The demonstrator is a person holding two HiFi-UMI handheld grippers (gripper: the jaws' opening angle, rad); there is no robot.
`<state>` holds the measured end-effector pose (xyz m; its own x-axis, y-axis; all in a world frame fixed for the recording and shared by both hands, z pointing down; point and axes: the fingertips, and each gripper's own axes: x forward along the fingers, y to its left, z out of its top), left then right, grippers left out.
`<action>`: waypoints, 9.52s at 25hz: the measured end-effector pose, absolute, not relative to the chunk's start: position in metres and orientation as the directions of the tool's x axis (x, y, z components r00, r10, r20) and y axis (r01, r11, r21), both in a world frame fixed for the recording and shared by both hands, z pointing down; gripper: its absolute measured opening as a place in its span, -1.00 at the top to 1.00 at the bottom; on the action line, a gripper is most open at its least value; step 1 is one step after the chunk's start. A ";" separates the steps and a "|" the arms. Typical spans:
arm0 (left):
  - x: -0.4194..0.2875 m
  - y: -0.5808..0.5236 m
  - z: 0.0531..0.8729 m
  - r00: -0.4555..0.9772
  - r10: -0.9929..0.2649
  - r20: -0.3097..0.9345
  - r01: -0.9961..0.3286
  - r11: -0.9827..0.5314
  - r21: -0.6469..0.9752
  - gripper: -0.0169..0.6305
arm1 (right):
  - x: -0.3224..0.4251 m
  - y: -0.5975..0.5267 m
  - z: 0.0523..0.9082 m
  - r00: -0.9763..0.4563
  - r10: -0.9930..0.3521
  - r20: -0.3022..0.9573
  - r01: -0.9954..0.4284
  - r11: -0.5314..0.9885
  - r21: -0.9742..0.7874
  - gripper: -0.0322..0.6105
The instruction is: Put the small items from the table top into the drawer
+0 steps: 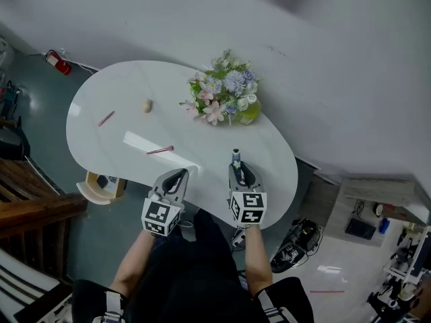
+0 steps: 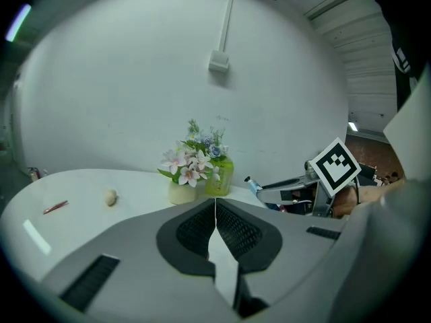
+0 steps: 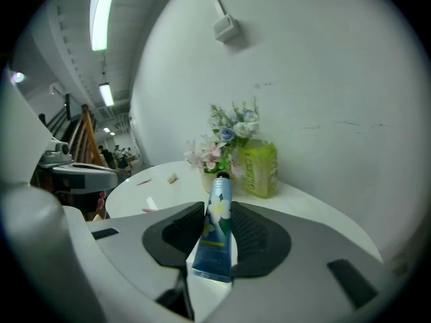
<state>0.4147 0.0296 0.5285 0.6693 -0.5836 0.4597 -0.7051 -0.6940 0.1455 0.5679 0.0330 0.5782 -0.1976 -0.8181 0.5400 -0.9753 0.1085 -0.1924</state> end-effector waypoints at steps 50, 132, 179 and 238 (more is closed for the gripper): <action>-0.210 0.090 0.570 -0.027 -0.868 0.497 -0.967 0.149 0.208 0.89 | -0.133 0.024 0.573 -0.812 -0.225 0.539 -0.361 0.919 -0.160 0.45; -0.234 0.104 0.596 -0.051 -0.880 0.472 -0.959 0.175 0.222 0.89 | -0.179 0.027 0.672 -0.768 -0.170 0.617 -0.329 0.932 -0.152 0.44; -0.024 0.028 0.414 0.287 -0.931 0.227 -0.958 -0.279 0.064 0.89 | 0.093 -0.011 0.428 -0.684 -0.691 0.234 -0.717 0.695 -0.041 0.78; 0.266 -0.045 0.622 0.687 -0.418 0.595 -0.604 -0.784 0.147 0.53 | 0.384 -0.003 0.591 -0.256 -0.805 0.535 -0.966 0.195 -0.168 0.78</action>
